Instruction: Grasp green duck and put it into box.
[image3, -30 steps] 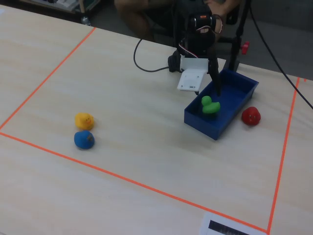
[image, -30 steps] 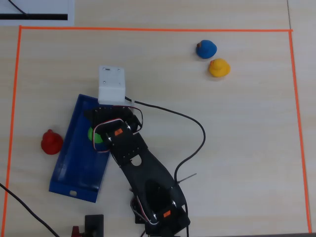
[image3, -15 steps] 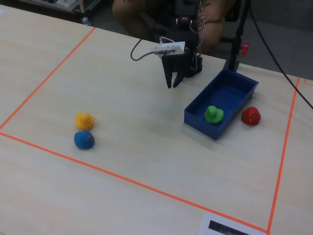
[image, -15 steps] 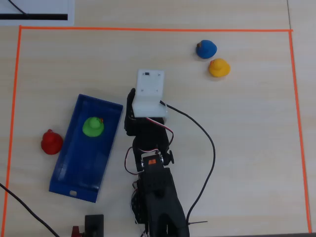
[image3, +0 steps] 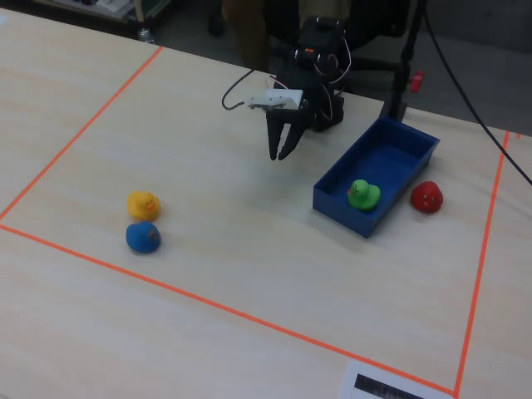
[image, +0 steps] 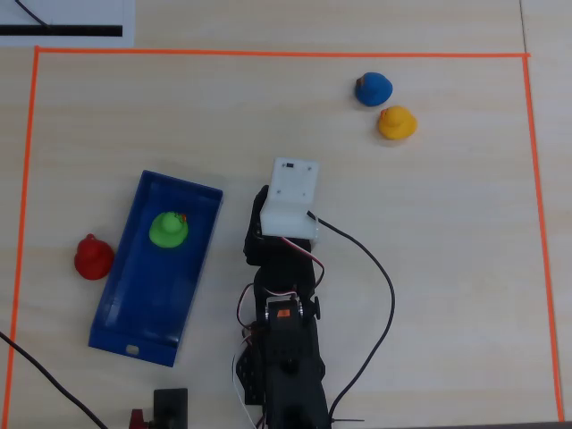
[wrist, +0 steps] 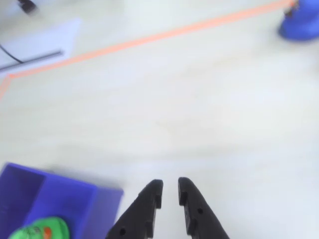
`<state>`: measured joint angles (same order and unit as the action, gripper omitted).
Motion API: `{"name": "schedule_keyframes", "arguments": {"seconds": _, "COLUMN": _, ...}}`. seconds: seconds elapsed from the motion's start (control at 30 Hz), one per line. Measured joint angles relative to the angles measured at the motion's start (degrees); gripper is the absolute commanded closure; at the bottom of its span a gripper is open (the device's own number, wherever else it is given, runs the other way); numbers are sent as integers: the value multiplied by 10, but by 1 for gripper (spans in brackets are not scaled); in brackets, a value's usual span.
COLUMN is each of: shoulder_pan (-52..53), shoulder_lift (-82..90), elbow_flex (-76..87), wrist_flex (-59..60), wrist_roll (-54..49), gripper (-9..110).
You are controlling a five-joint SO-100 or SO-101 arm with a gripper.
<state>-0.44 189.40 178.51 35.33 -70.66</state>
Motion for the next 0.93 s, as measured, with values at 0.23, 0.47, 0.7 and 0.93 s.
{"name": "schedule_keyframes", "arguments": {"seconds": 0.23, "shoulder_pan": -49, "shoulder_lift": 1, "elbow_flex": 0, "wrist_flex": 235, "wrist_roll": 0, "gripper": 101}}
{"name": "schedule_keyframes", "arguments": {"seconds": 0.47, "shoulder_pan": -73, "shoulder_lift": 11, "elbow_flex": 0, "wrist_flex": 381, "wrist_roll": 6, "gripper": 101}}
{"name": "schedule_keyframes", "arguments": {"seconds": 0.7, "shoulder_pan": -10, "shoulder_lift": 11, "elbow_flex": -1, "wrist_flex": 383, "wrist_roll": 21, "gripper": 95}}
{"name": "schedule_keyframes", "arguments": {"seconds": 0.93, "shoulder_pan": -11, "shoulder_lift": 11, "elbow_flex": -1, "wrist_flex": 383, "wrist_roll": 21, "gripper": 95}}
